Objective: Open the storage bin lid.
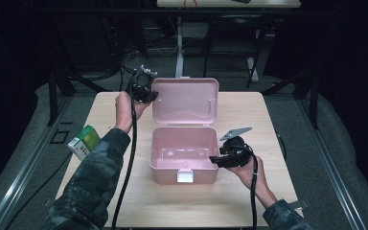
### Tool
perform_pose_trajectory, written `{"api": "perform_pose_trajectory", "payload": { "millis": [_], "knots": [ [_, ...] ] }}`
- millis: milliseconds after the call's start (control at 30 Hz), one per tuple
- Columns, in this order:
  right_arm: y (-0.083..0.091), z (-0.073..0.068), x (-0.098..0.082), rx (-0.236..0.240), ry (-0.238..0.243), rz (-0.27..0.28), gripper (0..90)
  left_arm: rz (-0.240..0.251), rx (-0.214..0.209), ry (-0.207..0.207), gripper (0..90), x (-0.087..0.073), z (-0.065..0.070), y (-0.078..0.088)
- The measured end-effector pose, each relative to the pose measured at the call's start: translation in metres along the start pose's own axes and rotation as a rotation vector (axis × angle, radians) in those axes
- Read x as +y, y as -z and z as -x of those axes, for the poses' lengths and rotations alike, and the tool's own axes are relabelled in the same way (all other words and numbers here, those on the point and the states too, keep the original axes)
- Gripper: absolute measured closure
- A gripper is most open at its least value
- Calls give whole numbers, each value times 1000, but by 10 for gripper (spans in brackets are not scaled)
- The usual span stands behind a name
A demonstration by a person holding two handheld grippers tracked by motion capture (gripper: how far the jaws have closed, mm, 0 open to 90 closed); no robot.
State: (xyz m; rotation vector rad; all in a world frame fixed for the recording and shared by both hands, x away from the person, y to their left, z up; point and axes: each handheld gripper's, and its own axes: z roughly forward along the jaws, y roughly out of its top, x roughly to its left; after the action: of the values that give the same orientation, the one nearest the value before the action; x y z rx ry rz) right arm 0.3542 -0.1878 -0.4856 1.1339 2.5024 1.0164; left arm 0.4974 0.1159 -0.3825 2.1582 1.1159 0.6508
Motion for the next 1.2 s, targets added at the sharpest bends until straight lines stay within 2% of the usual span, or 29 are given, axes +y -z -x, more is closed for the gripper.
{"api": "perform_pose_trajectory", "payload": {
  "millis": [133, 300, 800, 1000, 1100, 1200],
  "knots": [
    [0, 0, 0, 4, -5, 4, 489, -10, 3, 2, 788, 0, -2, -5],
    [0, 1, -1, 10, -6, 3, 489, -4, -11, 26, 790, 0, -5, -10],
    [-1, 2, 0, 16, -13, 3, 480, -55, -12, 38, 785, 4, -8, -27],
    [-1, 2, 0, 18, -13, 5, 480, -70, -14, 63, 785, 4, -9, -35],
    [-1, 3, 0, 17, -10, 4, 481, -84, -18, 62, 785, 4, -11, -38],
    [-1, 3, 0, 19, -14, 5, 481, -98, -29, 85, 785, 4, -13, -43]
  ]
}}
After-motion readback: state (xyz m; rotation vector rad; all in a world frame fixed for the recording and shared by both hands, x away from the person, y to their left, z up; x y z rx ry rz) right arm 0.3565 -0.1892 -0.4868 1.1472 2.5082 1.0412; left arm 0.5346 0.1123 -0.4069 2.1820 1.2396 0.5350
